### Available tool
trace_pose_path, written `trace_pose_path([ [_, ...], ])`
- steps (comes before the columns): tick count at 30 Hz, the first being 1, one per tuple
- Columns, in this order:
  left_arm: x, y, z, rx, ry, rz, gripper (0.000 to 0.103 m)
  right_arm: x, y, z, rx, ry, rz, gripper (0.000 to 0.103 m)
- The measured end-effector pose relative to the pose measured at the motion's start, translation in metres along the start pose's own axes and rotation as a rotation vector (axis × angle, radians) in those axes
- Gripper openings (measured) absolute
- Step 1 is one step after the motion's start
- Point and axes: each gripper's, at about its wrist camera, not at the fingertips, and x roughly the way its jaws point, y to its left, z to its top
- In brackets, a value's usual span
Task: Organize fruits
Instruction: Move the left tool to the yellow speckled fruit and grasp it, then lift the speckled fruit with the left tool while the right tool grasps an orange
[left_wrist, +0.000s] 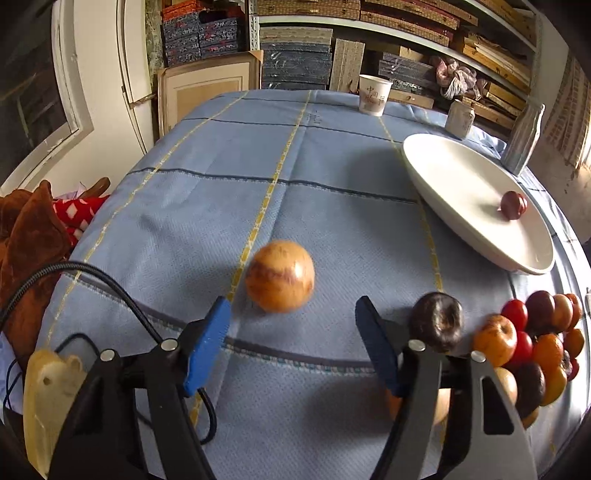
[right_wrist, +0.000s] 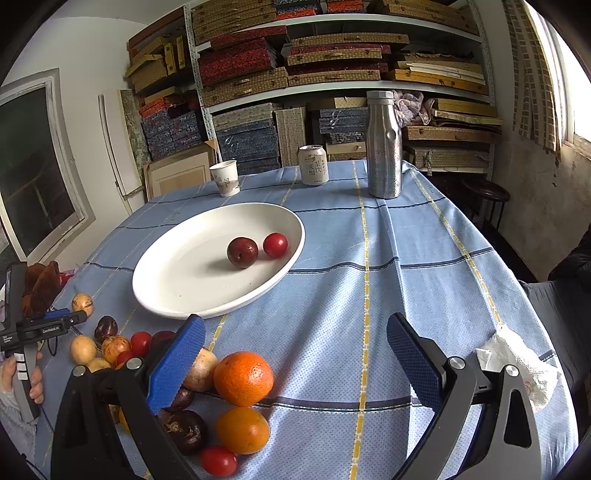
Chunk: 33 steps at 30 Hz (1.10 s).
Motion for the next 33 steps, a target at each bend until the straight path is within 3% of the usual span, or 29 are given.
trace_pose_path([
  [4,0.008,0.004,0.003,-0.007,0.013,-0.005,0.069,-0.001,0.002,0.001,-0.003,-0.001,0.001,0.1],
  [5,0.01,0.004,0.003,-0.009,0.023,-0.009,0.065,-0.001,0.002,0.001,-0.001,0.0,0.001,0.1],
  [6,0.012,0.005,0.002,-0.013,0.033,-0.015,0.054,-0.001,0.002,0.0,-0.001,0.0,0.001,0.1],
  [7,0.014,0.006,0.002,-0.018,0.043,-0.026,0.048,-0.001,0.002,0.001,-0.002,0.0,0.001,0.1],
  [9,0.015,0.008,0.002,-0.03,0.049,-0.05,0.042,0.0,0.002,0.001,-0.003,0.001,0.002,0.1],
  [15,0.015,-0.001,0.002,0.003,0.031,-0.027,0.04,0.0,0.002,0.001,-0.01,0.008,0.005,0.1],
  [20,0.014,0.005,0.002,-0.023,0.031,-0.051,0.039,0.003,0.003,0.0,-0.009,0.025,0.018,0.1],
  [27,0.004,-0.002,-0.002,0.005,0.006,-0.043,0.039,0.026,0.007,-0.008,0.007,0.144,0.105,0.099],
  [33,0.002,-0.003,-0.003,0.007,0.003,-0.053,0.039,0.04,0.007,-0.014,0.031,0.215,0.149,0.085],
])
